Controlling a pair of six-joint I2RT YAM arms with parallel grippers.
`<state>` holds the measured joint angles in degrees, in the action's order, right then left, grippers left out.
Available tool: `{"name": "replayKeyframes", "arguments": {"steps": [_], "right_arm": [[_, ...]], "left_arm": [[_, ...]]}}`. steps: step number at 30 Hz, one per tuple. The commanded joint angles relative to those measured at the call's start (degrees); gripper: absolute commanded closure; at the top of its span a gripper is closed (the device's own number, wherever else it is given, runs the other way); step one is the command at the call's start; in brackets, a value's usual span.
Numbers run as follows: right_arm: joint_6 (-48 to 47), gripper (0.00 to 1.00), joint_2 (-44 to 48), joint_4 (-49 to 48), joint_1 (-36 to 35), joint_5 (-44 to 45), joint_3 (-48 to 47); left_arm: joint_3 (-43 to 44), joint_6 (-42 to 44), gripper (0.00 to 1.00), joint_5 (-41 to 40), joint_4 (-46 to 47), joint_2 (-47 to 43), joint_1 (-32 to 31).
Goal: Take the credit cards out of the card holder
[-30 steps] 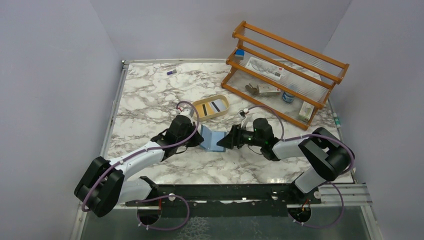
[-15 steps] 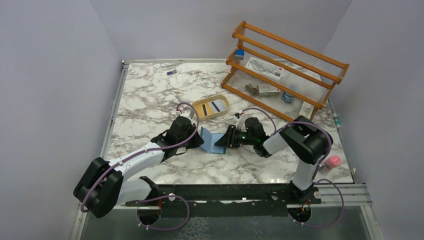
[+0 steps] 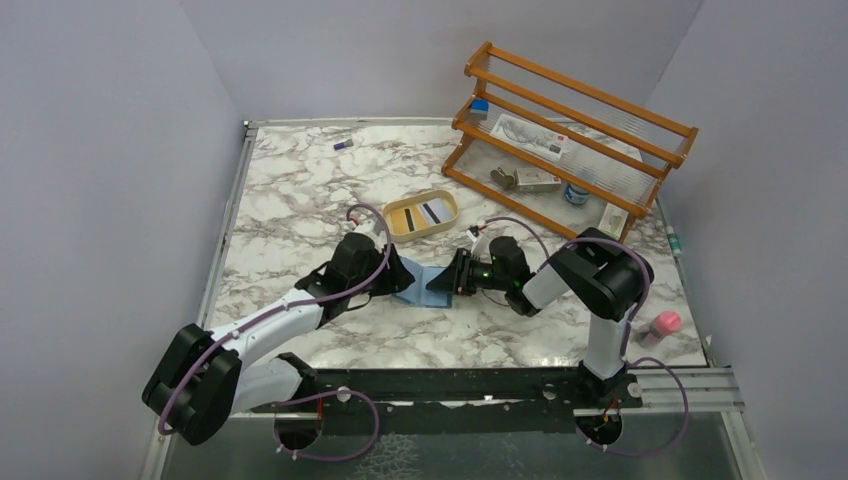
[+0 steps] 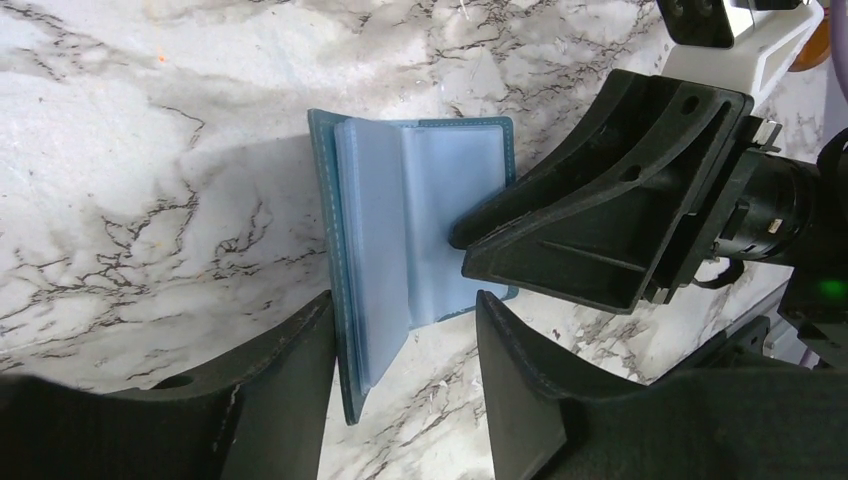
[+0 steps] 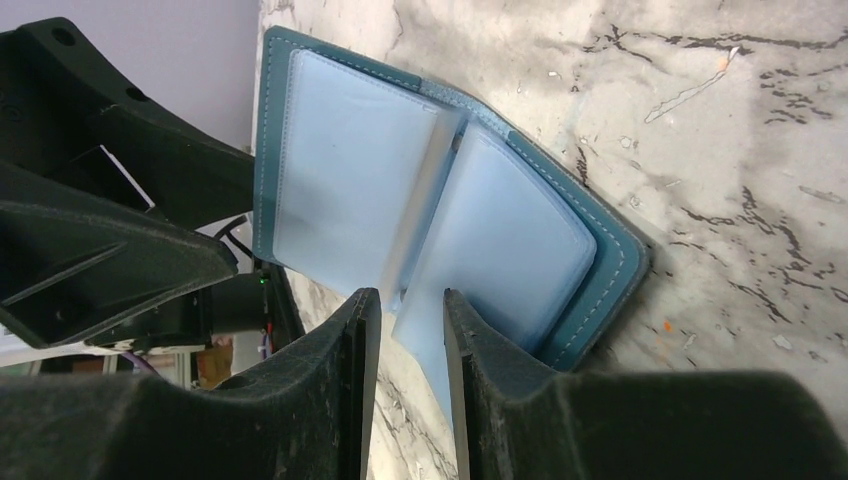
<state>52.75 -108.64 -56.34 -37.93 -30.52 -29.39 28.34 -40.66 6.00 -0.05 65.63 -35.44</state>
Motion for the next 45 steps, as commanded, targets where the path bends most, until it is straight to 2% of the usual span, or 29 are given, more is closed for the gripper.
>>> {"name": "replayKeyframes", "arguments": {"steps": [1, 6, 12, 25, 27, 29, 38, 45], "right_arm": [[-0.64, 0.64, -3.5, 2.45, -0.3, 1.09, 1.74], [-0.44, 0.64, -4.32, 1.31, -0.35, 0.4, 1.79], [-0.28, 0.64, -4.6, 0.37, -0.31, -0.15, 1.95], [-0.46, 0.64, -4.51, -0.09, -0.3, -0.41, 2.18], [-0.46, 0.64, -4.63, -0.09, -0.34, -0.5, 2.06], [-0.5, 0.64, -4.69, -0.22, -0.3, -0.78, 1.9], [-1.65, 0.54, -2.09, -0.56, -0.37, -0.29, 2.48], [-1.19, 0.5, -2.48, -0.88, -0.38, 0.08, 2.58]], "left_arm": [[-2.52, -1.6, 0.49, 2.6, 4.17, -2.92, 1.28], [-3.41, -1.96, 0.57, 2.0, 4.13, -5.58, 2.03], [-4.44, -2.61, 0.71, 2.4, 5.26, -6.0, 2.24], [-5.31, -2.53, 0.77, 3.08, 6.82, -3.98, 2.31], [-5.28, -2.36, 0.86, 2.97, 6.53, -3.74, 2.31], [-5.31, -2.25, 1.0, 3.02, 6.49, -3.55, 2.31], [-1.54, 0.38, 1.0, 2.1, 2.63, -3.48, 2.31], [1.24, 1.47, 1.0, 2.48, 0.67, -2.01, 2.23]]}}
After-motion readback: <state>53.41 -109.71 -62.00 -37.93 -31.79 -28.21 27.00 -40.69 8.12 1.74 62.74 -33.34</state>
